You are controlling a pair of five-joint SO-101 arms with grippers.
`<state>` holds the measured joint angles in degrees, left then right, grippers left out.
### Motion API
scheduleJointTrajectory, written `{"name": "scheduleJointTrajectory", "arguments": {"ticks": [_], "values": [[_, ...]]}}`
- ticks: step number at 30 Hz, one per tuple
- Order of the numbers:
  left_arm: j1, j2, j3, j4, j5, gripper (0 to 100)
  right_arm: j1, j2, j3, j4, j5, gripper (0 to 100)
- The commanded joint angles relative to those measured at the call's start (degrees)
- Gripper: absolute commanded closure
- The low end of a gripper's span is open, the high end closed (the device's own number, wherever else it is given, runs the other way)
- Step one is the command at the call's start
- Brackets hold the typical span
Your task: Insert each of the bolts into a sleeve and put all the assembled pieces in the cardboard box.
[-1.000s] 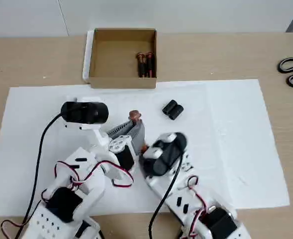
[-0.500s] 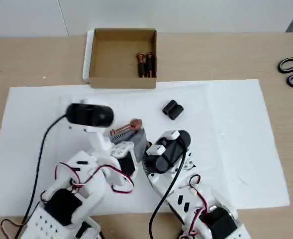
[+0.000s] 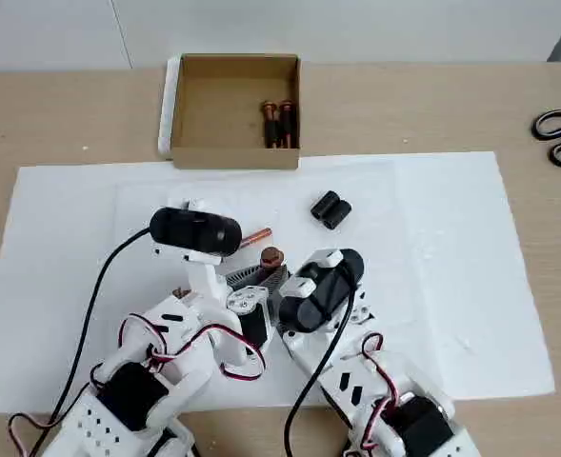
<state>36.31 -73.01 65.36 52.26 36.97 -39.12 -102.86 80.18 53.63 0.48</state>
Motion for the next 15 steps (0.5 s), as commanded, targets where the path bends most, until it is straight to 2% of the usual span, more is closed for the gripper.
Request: {"name": "scheduleJointTrajectory", "arguments": {"ticks": [1, 15], "values": [[0.44, 0.09, 1.98, 0.97, -2.20, 99, 0.40, -0.48, -1.32, -3.56, 1.32, 99.5], [0.44, 0.09, 2.15, 0.62, -5.63, 99, 0.40, -0.48, -1.23, -3.56, 1.32, 99.5]]}}
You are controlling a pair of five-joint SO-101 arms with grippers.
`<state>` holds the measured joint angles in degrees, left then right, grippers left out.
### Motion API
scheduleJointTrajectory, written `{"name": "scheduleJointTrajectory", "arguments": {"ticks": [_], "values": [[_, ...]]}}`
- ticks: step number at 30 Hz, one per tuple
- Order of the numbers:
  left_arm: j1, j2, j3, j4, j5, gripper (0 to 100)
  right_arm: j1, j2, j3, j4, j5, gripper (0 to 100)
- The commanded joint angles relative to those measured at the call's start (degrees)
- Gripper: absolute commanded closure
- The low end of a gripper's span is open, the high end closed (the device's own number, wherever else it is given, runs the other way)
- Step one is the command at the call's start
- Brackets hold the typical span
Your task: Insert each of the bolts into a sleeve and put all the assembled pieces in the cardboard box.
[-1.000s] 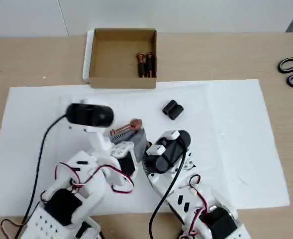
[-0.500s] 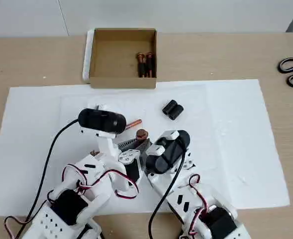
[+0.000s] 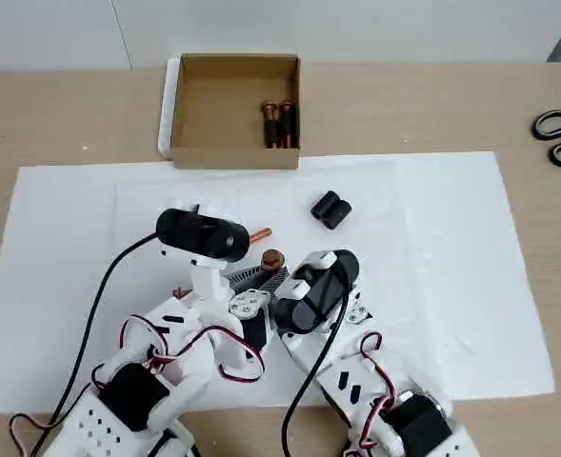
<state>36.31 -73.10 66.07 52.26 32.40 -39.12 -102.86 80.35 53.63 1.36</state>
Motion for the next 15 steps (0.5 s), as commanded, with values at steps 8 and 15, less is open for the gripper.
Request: {"name": "scheduleJointTrajectory", "arguments": {"ticks": [8, 15], "values": [[0.26, 0.18, 1.45, 0.79, -1.05, 86, 0.40, -0.48, -1.23, -3.30, 0.44, 99.5], [0.18, 0.18, 1.19, 0.62, -1.05, 85, 0.40, -0.48, -1.23, -3.21, 0.44, 99.5]]}}
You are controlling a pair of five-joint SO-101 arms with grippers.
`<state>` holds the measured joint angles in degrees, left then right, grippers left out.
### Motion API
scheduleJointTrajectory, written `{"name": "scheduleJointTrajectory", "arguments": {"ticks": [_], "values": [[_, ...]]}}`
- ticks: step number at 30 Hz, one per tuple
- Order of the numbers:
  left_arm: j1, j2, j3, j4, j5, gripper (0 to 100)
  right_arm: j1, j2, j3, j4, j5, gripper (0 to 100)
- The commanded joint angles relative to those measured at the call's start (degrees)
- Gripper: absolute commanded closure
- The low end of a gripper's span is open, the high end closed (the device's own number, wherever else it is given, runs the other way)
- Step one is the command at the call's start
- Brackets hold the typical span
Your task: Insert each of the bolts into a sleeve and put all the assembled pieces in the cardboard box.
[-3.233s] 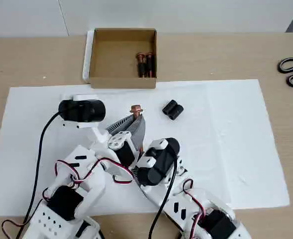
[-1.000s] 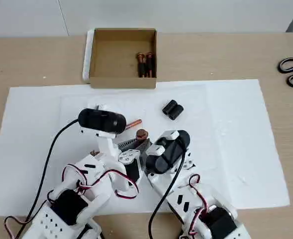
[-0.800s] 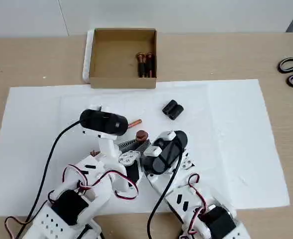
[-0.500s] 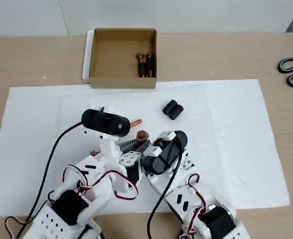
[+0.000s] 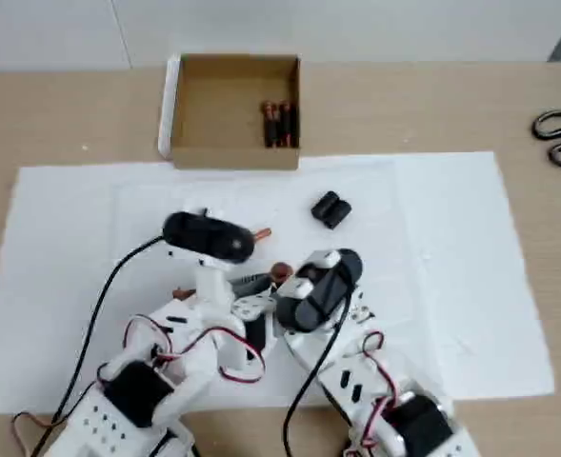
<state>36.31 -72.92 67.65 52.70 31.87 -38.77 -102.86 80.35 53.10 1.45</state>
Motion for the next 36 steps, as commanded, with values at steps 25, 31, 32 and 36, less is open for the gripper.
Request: {"name": "scheduleJointTrajectory", "arguments": {"ticks": [25, 31, 32, 36], "values": [[-3.87, 0.00, -12.00, 0.18, -1.49, 84, 0.04, -0.48, 0.70, -2.59, 0.35, 99.5], [-13.45, 0.44, -11.74, -2.99, -1.49, 89, 0.04, -0.48, 0.79, -2.59, 0.26, 99.5], [-15.38, 0.44, -11.65, -4.22, -1.49, 92, 0.04, -0.48, 0.79, -2.59, 0.26, 99.5], [-18.99, 0.53, -11.30, -5.27, -1.41, 99, 0.04, -0.48, 0.79, -2.59, 0.26, 99.5]]}}
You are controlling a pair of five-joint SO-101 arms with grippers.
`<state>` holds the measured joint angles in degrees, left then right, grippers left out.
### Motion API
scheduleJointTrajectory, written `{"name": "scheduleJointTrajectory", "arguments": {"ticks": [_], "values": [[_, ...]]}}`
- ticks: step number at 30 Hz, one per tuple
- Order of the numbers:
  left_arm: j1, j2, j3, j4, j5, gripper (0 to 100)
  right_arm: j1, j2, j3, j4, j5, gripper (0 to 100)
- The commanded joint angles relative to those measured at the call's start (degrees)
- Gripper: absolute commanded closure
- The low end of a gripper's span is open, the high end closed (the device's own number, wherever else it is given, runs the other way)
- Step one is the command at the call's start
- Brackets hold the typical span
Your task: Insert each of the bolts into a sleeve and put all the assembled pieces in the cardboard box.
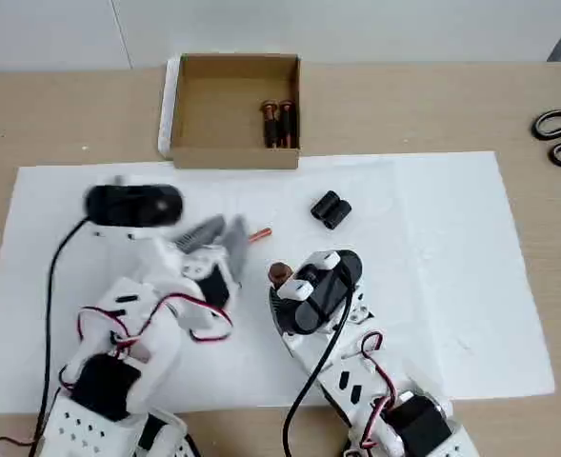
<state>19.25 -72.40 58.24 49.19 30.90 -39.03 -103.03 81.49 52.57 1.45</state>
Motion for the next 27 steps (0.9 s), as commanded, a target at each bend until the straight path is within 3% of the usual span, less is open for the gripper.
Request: {"name": "scheduleJointTrajectory", "arguments": {"ticks": [1, 7, 11, 18, 27], "values": [[-2.02, 0.00, -1.01, -1.85, -0.44, 100, 0.40, -0.31, -0.26, -2.07, 0.26, 99.5], [-6.33, -0.18, 3.56, -1.93, -0.35, 99, 1.27, 0.13, -0.26, -2.51, 0.26, 99.5], [-11.43, 0.00, 3.21, -2.99, -1.85, 99, 6.55, 0.31, 0.70, -5.14, 0.62, 99.5], [-12.04, 1.05, 1.98, -2.81, -4.84, 99, 12.97, 0.31, -0.18, -7.43, 0.35, 99.6], [-16.00, 23.91, -19.30, 2.90, -4.84, 99, 16.75, 0.48, -1.23, -6.81, 0.26, 99.6]]}}
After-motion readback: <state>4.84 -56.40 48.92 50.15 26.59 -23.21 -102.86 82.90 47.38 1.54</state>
